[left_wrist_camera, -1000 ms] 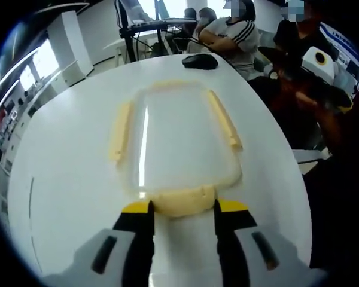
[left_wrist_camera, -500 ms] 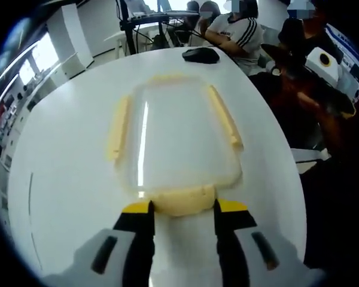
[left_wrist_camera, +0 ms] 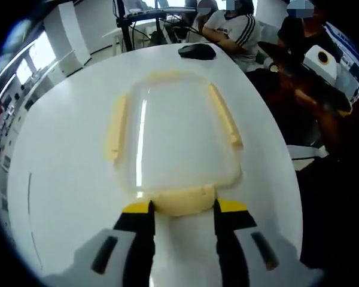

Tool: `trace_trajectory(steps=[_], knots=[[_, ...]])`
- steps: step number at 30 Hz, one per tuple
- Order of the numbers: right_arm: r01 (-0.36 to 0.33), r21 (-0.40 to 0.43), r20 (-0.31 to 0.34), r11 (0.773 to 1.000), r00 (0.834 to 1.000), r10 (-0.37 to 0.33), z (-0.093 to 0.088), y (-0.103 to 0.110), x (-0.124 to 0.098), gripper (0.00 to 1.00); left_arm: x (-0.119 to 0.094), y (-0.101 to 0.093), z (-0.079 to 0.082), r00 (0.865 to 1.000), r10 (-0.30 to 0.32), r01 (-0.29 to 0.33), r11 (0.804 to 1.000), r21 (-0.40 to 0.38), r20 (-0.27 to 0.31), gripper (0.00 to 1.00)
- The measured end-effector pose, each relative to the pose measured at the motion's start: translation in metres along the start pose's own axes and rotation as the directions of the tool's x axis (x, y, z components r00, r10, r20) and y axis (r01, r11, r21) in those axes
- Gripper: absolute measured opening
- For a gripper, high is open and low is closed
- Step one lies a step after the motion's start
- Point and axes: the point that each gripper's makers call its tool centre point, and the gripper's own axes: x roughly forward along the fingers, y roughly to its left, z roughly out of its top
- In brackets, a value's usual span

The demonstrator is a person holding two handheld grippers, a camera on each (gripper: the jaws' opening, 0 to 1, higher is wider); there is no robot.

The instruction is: Snap each plastic latch of the storage box into its locked position after aligning the lid with the box until every specified latch is closed and the lid sits flush.

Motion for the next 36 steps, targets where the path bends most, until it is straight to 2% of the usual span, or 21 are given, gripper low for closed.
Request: trace_trajectory(steps=[13, 22, 36], knots=[[-0.020, -0.001, -0.020, 1.000, 1.000, 0.020, -0.004, 0.008, 0.005, 0.92, -0.005, -0.014, -0.008, 0.998, -0.017, 0.018, 0.999, 0.026, -0.065, 0.37], [0.023, 0.011, -0.064, 1.000, 0.998, -0.023, -0.014, -0.002, -0.002, 0.90, -0.005, -0.021, -0.009, 0.996, -0.025, 0.029, 0.999, 0.046, -0.081, 0.37], [0.030, 0.011, -0.121, 1.000, 0.992, -0.028, -0.029, -0.006, 0.000, 0.89, -0.004, -0.025, -0.010, 0.995, -0.027, 0.032, 0.998, 0.049, -0.098, 0.37]])
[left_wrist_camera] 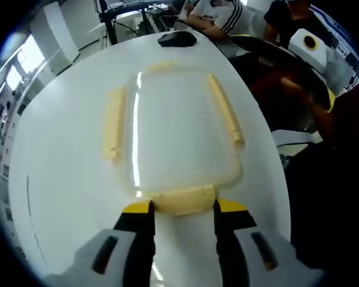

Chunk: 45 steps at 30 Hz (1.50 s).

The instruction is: Snap each plastic latch of the storage box into its locked position after aligning the lid with the box until every specified latch is closed and the lid sits flush.

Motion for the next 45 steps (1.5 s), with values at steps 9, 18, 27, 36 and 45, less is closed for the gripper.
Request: trace_trajectory(steps=[9, 18, 27, 36, 45], knots=[[0.005, -0.011, -0.066, 1.000, 0.998, -0.006, -0.015, -0.001, 0.002, 0.90, 0.001, -0.003, -0.002, 1.000, 0.003, -0.003, 1.000, 0.000, -0.009, 0.37], [0.023, 0.000, -0.075, 1.000, 0.997, -0.023, -0.019, -0.004, 0.001, 0.89, -0.001, -0.009, -0.005, 1.000, 0.008, -0.008, 1.000, -0.002, -0.018, 0.37], [0.022, -0.002, -0.080, 1.000, 0.997, -0.022, -0.018, -0.004, 0.001, 0.89, -0.002, -0.016, -0.005, 1.000, 0.010, -0.010, 1.000, 0.008, -0.019, 0.37], [0.020, -0.001, -0.089, 1.000, 0.996, -0.020, -0.022, -0.002, 0.002, 0.89, -0.005, -0.020, -0.007, 1.000, 0.015, -0.015, 1.000, 0.012, -0.016, 0.37], [0.024, -0.003, -0.095, 1.000, 0.995, -0.024, -0.023, -0.003, 0.003, 0.89, -0.007, -0.026, -0.008, 1.000, 0.009, -0.009, 1.000, 0.018, -0.004, 0.37]])
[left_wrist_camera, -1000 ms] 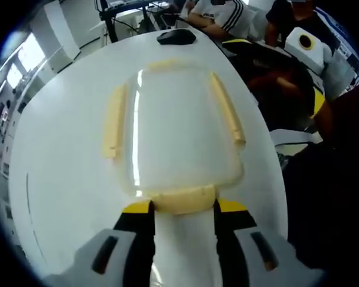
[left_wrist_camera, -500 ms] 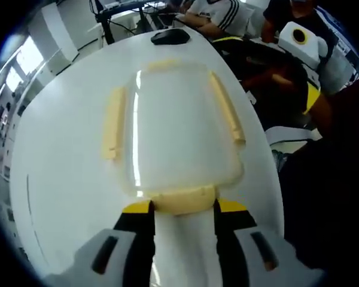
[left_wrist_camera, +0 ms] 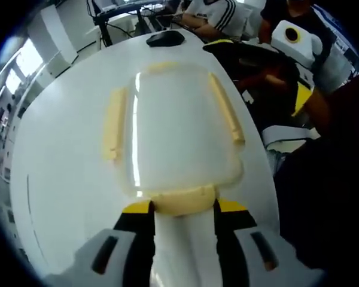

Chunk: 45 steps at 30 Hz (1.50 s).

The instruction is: Snap each plastic latch of the storage box into its locked position after aligning the lid with the box until every specified latch is closed and the lid sits flush.

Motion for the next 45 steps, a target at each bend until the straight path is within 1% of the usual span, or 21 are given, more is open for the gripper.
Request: trace_trajectory(steps=[15, 19, 25, 27, 45], knots=[[0.008, 0.006, -0.010, 1.000, 1.000, -0.008, -0.006, 0.000, 0.000, 0.89, -0.002, -0.011, -0.008, 1.000, -0.001, 0.001, 1.000, -0.003, -0.008, 0.38], [0.003, 0.006, -0.013, 1.000, 1.000, -0.003, -0.007, 0.001, 0.001, 0.89, -0.003, -0.015, -0.012, 1.000, -0.003, 0.003, 1.000, 0.002, -0.022, 0.38], [-0.001, 0.007, -0.012, 1.000, 1.000, 0.001, -0.007, 0.002, 0.000, 0.89, -0.004, -0.020, -0.014, 1.000, -0.006, 0.006, 1.000, -0.004, -0.018, 0.38], [-0.002, 0.007, -0.016, 1.000, 1.000, 0.002, -0.008, 0.002, 0.000, 0.89, -0.005, -0.022, -0.016, 1.000, -0.005, 0.005, 1.000, -0.001, -0.026, 0.38], [-0.007, 0.003, -0.018, 1.000, 1.000, 0.007, -0.010, 0.004, 0.000, 0.89, -0.008, -0.034, -0.026, 0.999, -0.001, 0.001, 1.000, -0.009, -0.035, 0.38]])
